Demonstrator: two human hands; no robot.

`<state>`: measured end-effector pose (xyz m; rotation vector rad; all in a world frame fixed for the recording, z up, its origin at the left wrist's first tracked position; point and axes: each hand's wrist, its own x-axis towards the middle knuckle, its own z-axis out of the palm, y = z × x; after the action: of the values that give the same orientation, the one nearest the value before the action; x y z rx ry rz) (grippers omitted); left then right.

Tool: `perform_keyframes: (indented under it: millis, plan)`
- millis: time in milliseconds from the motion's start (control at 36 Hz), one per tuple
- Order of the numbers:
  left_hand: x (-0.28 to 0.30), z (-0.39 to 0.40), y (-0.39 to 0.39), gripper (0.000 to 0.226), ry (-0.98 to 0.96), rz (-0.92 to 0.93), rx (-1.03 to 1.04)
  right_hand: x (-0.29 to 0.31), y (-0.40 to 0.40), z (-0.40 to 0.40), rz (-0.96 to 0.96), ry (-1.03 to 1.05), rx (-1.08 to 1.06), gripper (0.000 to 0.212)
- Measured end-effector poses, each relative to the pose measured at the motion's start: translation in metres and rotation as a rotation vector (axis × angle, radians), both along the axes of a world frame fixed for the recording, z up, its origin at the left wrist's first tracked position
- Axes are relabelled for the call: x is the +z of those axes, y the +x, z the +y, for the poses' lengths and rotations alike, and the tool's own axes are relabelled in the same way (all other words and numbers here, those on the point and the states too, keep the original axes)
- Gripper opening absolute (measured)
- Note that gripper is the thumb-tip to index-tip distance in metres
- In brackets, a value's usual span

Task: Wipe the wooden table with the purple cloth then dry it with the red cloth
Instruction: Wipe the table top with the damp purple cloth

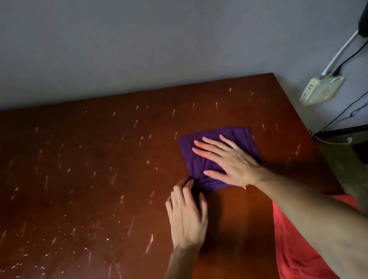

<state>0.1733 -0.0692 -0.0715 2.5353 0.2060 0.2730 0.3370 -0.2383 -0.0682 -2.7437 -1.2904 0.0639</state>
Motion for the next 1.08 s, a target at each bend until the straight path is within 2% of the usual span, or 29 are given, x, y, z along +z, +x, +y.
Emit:
perform_keyframes:
  millis: [222, 361, 500, 583, 694, 806, 917, 1083]
  plan:
    - [-0.011, -0.008, 0.003, 0.048, 0.198, 0.09, -0.133, 0.001, 0.107, -0.008, -0.017, 0.007, -0.013, 0.069]
    - [-0.014, -0.01, 0.004, 0.05, 0.185, 0.072, -0.12, 0.005, 0.162, -0.007, -0.01, -0.004, -0.047, 0.07]
    - [-0.014, -0.008, 0.002, 0.051, 0.171, 0.057, -0.124, 0.006, 0.183, 0.001, -0.02, 0.045, -0.211, 0.072]
    - [-0.01, -0.009, 0.002, 0.051, 0.167, 0.066, -0.122, 0.005, 0.181, 0.003, -0.02, 0.057, -0.303, 0.076]
    - [-0.007, -0.008, 0.001, 0.049, 0.189, 0.08, -0.117, 0.001, 0.168, 0.004, -0.015, 0.054, -0.4, 0.068]
    - [-0.005, -0.01, -0.001, 0.049, 0.237, 0.071, -0.133, 0.001, 0.13, -0.01, -0.004, 0.059, -0.495, 0.07]
    - [-0.002, -0.011, 0.0, 0.051, 0.31, 0.057, -0.148, 0.001, 0.075, -0.04, 0.011, 0.058, -0.45, 0.08]
    - [-0.003, -0.015, 0.002, 0.053, 0.416, 0.05, -0.169, -0.001, 0.013, -0.108, -0.034, -0.001, -0.259, 0.074]
